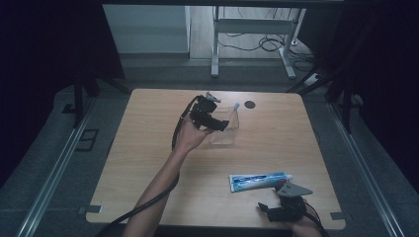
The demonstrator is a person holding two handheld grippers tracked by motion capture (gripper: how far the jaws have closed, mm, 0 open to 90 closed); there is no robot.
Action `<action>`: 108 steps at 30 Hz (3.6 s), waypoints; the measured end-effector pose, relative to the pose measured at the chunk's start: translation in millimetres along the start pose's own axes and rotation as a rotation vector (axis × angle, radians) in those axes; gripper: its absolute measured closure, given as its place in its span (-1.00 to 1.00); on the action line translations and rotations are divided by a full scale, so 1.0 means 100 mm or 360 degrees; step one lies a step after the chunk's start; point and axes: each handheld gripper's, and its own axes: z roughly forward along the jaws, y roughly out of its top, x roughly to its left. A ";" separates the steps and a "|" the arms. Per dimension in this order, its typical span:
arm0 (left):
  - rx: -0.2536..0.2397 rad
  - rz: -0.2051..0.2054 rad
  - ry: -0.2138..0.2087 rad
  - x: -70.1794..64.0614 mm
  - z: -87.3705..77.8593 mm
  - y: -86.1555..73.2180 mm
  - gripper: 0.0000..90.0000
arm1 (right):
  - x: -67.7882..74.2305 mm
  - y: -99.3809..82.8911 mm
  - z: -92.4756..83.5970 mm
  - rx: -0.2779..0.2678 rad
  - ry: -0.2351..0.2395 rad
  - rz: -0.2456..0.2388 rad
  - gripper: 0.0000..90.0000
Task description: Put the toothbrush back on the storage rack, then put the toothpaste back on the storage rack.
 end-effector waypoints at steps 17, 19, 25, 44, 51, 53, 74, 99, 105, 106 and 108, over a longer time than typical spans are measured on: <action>-0.0032 0.0010 -0.0001 0.05 -0.26 -0.27 -0.71 | 0.00 0.00 0.00 0.0000 -0.0001 0.0000 -0.76; -0.0043 0.0011 0.0003 0.05 -0.29 -0.31 -0.71 | 0.00 0.00 0.00 0.0000 -0.0002 0.0000 -0.76; -0.0060 0.0028 0.0020 0.05 -0.38 -0.44 -0.72 | 0.00 0.00 0.00 0.0000 -0.0002 0.0002 -0.76; -0.0055 0.0064 0.0023 0.03 -0.49 -0.85 -0.72 | 0.00 0.00 0.00 -0.0002 -0.0005 0.0006 -0.76; -0.0055 0.0064 0.0036 0.01 -0.53 -1.06 -0.72 | 0.01 0.00 0.00 -0.0003 -0.0006 0.0007 -0.76; -0.0059 0.0062 0.0037 0.00 -0.54 -1.12 -0.72 | 0.01 0.00 0.00 -0.0003 -0.0007 0.0007 -0.76; -0.0058 0.0011 0.0040 -0.04 -0.54 -1.76 -0.72 | 0.01 0.00 0.00 -0.0005 -0.0012 0.0008 -0.76; 0.0081 -0.0026 0.0043 -0.11 -0.32 -2.21 -0.72 | 0.00 0.00 0.00 0.0000 0.0001 0.0003 -0.76; 0.0083 -0.0028 0.0045 -0.11 -0.32 -2.21 -0.72 | -0.01 0.02 -0.01 0.0019 0.0010 0.0028 -0.75; 0.0082 -0.0029 0.0046 -0.11 -0.32 -2.21 -0.72 | -0.02 0.03 -0.02 0.0036 0.0019 0.0047 -0.72; 0.0082 -0.0030 0.0046 -0.11 -0.32 -2.21 -0.71 | -0.03 0.04 -0.04 0.0049 0.0038 0.0081 -0.72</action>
